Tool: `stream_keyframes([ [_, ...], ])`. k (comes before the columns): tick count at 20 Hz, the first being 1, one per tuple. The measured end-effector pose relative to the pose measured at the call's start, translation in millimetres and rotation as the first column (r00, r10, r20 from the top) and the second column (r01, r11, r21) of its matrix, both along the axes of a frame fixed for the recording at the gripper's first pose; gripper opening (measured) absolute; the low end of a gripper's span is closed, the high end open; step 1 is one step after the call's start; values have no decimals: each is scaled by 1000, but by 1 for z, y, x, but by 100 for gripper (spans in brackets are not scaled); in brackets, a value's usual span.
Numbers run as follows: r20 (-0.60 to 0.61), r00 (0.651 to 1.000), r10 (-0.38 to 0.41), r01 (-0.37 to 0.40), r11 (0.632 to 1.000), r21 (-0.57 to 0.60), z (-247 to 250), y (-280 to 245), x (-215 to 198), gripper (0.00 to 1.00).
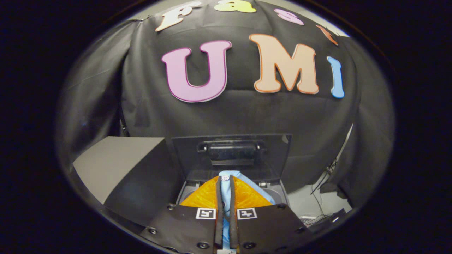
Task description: Put the clothes into the washing machine and then close the washing machine lid.
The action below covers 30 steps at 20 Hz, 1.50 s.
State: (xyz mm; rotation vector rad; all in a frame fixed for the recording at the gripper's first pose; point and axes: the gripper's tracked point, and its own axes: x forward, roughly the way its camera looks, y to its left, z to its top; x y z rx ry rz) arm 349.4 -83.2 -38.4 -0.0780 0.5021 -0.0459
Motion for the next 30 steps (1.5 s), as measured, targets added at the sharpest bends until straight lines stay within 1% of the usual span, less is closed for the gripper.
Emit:
stream_keyframes([
  [2,-26,999,-20,20,1000,4,-22,-14,0,7],
  [6,-82,994,-71,80,991,104,-70,-25,-5,7],
  [8,-123,988,-88,102,988,114,-100,-32,-8,7],
  [13,-201,974,-102,133,979,152,-165,-42,-29,7],
  [15,-234,966,-106,142,980,141,-189,-46,-40,7],
  [19,-254,961,-108,152,975,161,-216,-46,-49,7],
  [22,-289,954,-84,145,970,197,-236,-39,-52,7],
  [23,-314,947,-72,145,966,216,-242,-35,-58,9],
  [24,-290,954,-80,148,965,218,-238,-34,-53,11],
  [26,-301,951,-72,134,972,193,-243,-33,-51,17],
  [28,-301,952,-49,101,982,158,-241,-27,-53,40],
  [30,-299,954,-12,56,989,140,-241,-10,-51,64],
])
